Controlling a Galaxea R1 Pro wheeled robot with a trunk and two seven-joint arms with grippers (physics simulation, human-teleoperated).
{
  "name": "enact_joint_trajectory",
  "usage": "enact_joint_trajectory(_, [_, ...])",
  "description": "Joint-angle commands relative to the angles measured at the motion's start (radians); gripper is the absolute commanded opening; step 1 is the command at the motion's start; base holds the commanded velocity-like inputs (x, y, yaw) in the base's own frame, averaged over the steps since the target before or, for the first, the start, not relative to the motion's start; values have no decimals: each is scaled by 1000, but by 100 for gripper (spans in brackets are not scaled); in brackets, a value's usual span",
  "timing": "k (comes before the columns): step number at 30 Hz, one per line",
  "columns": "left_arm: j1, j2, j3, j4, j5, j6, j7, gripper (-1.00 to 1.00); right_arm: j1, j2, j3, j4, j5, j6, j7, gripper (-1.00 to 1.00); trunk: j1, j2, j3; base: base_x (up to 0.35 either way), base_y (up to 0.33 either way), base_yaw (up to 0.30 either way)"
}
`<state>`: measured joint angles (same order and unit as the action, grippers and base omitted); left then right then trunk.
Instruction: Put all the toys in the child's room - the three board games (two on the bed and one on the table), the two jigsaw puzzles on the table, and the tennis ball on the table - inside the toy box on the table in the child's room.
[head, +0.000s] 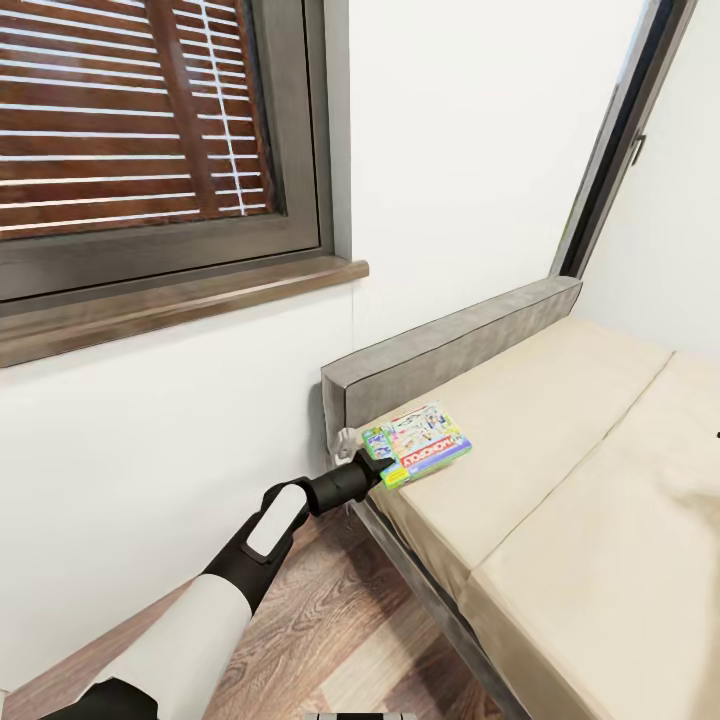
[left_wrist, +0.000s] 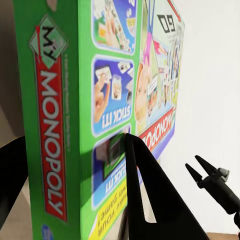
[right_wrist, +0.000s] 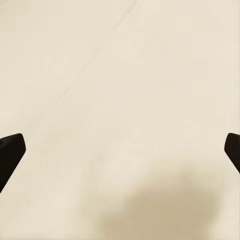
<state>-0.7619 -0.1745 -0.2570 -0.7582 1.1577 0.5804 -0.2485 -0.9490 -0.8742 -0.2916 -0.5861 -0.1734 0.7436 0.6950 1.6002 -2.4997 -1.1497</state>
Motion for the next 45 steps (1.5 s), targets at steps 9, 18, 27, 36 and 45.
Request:
enact_joint_trajectory(9, [0,0,-3,-5,1,4,1,-100,8,0,-2,-4,-2,6,17,100,0,0,-1,0,0,0])
enact_joint_trajectory(18, [4,0,-38,-54,-6,4,36,-100,18,24,1,-6,-6,7,32,100,0,0,-1,0,0,0])
enact_joint_trajectory(27, [9,2,-104,-109,-8,3,118,-100,54,93,1,-69,-1,7,52,100,0,0,-1,0,0,0])
enact_joint_trajectory(36, [9,0,-124,-152,-4,4,144,-100,109,115,0,-200,-5,62,55,100,0,0,0,0,0,-17])
enact_joint_trajectory(45, [37,3,-151,-346,5,13,224,-100,118,116,-1,-237,-7,129,56,100,-23,42,20,0,0,-21])
